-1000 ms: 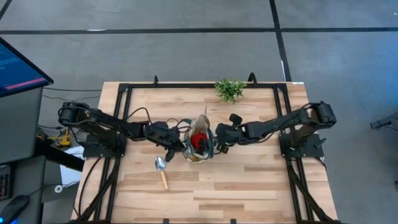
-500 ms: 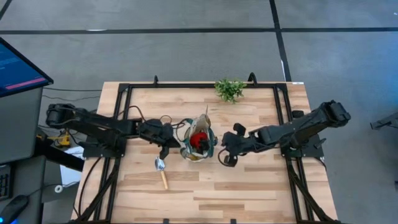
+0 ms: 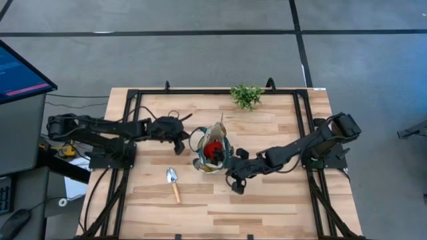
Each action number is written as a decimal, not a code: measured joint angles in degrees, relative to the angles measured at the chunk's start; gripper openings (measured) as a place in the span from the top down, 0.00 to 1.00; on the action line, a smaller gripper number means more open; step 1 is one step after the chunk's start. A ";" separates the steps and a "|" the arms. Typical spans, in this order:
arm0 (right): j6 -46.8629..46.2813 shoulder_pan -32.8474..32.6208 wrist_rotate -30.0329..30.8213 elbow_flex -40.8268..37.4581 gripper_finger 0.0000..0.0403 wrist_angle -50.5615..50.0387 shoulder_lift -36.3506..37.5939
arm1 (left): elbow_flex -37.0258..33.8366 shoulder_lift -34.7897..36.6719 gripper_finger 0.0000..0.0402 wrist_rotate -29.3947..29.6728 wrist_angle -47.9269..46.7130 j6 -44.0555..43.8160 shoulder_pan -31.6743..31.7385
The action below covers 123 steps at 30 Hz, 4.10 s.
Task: Pick & Place Garden tools in Gardening bag
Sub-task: Adjust the gardening bag
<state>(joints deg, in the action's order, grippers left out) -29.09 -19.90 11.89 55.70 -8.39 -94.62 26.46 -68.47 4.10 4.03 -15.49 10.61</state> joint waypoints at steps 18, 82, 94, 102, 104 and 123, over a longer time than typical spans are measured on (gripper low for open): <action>-5.02 1.92 11.22 0.02 1.00 0.28 -5.91 | -0.04 -9.90 1.00 -9.02 12.05 -5.12 -2.96; -4.24 1.39 8.57 0.04 1.00 -21.11 9.50 | 0.02 9.91 1.00 8.26 9.88 1.22 -14.73; -4.87 -3.30 2.68 -0.02 1.00 -1.67 -0.67 | 0.02 12.06 1.00 11.08 6.94 3.30 -13.88; -3.33 -2.07 3.09 0.00 1.00 4.00 -3.77 | 0.00 16.87 1.00 16.81 0.48 4.48 -14.19; -3.25 -1.28 3.15 0.04 1.00 4.64 -3.77 | 0.00 17.51 1.00 16.74 0.44 5.01 -13.41; -0.07 0.33 -0.29 0.04 1.00 10.50 -3.82 | 0.00 4.64 1.00 1.22 9.42 5.21 -0.80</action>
<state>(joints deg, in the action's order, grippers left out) -29.16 -19.57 11.60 55.75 2.11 -98.43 26.46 -63.83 5.32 13.45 -10.29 9.82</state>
